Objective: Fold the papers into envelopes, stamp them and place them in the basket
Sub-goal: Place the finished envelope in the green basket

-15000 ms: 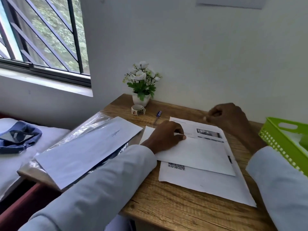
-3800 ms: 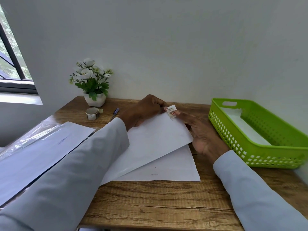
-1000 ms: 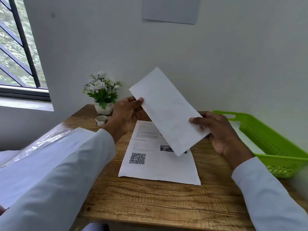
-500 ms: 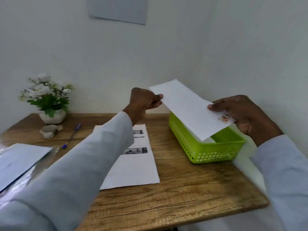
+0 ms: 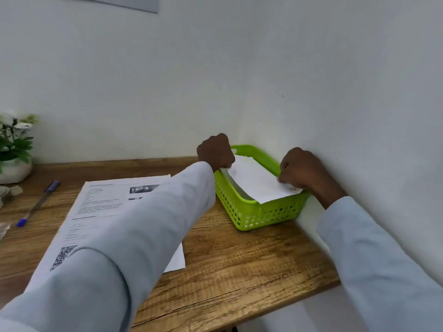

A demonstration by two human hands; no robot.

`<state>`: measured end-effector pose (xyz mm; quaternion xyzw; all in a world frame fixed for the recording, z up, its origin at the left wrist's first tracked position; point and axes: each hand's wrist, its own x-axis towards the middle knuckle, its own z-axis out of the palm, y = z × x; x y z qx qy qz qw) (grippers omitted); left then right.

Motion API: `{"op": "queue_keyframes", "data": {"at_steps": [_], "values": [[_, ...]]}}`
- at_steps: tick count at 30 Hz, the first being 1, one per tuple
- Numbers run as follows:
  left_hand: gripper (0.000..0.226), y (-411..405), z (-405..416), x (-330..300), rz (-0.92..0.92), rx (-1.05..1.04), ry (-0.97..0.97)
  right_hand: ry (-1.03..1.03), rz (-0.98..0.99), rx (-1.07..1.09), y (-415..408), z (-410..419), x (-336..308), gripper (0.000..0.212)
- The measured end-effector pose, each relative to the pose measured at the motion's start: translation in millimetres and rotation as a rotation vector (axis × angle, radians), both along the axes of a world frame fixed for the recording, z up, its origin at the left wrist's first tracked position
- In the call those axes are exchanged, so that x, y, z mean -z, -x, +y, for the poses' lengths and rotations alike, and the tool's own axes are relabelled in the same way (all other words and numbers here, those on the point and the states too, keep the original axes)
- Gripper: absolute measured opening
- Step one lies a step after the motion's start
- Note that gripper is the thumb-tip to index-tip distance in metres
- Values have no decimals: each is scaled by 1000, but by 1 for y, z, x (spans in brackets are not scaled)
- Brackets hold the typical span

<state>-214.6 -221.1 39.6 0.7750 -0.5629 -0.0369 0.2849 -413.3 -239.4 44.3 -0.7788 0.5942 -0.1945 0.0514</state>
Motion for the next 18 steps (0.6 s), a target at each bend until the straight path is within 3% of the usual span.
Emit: {"op": "queue_keyframes", "data": {"at_steps": [4,8,18], "values": [[30,1,-2,6,-202,-31,42,-58,0,11,-9,-11,12,26],[25,-5,-4,12,-159,-49,-8,-42,42,-9,-18,-17,20,31],[47,2,-7,7,-436,61,-287,-84,250,-54,-25,-20,22,32]]}}
